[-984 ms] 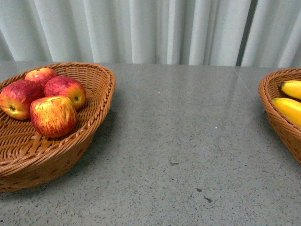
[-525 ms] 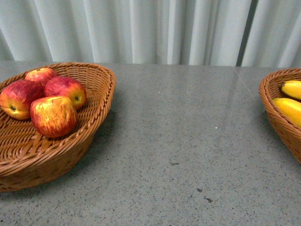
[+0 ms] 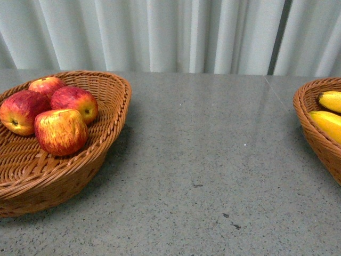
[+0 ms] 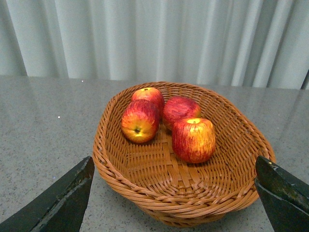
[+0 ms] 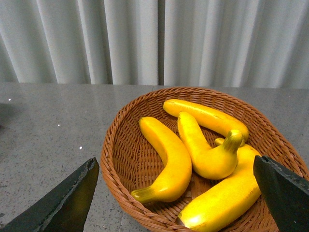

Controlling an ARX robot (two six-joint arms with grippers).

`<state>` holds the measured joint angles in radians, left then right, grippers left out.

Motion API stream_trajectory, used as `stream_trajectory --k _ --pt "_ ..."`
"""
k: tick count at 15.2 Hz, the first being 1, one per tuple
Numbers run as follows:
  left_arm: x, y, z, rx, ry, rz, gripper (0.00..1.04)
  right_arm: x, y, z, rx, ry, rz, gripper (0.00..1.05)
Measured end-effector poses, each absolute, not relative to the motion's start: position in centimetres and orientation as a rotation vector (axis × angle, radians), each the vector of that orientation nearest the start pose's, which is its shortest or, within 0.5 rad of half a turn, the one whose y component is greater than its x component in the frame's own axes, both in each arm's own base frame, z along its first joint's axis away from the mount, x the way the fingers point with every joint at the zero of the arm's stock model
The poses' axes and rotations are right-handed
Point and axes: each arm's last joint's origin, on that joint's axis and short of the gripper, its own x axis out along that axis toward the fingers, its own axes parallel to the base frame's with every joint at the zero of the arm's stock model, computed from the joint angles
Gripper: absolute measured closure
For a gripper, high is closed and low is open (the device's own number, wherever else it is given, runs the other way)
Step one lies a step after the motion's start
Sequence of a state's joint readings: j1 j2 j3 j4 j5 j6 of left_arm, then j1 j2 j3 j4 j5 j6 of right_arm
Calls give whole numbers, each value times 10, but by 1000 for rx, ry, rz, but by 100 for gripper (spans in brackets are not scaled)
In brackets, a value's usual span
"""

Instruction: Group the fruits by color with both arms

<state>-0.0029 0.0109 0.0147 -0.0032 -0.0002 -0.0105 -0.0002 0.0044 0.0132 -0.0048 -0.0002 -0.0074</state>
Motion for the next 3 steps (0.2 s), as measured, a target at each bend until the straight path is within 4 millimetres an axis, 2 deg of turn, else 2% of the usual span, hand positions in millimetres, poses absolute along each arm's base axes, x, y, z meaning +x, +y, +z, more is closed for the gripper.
stream_trajectory --k 3 --pt "97 0 167 -10 -1 -3 7 97 0 167 -7 -4 0 7"
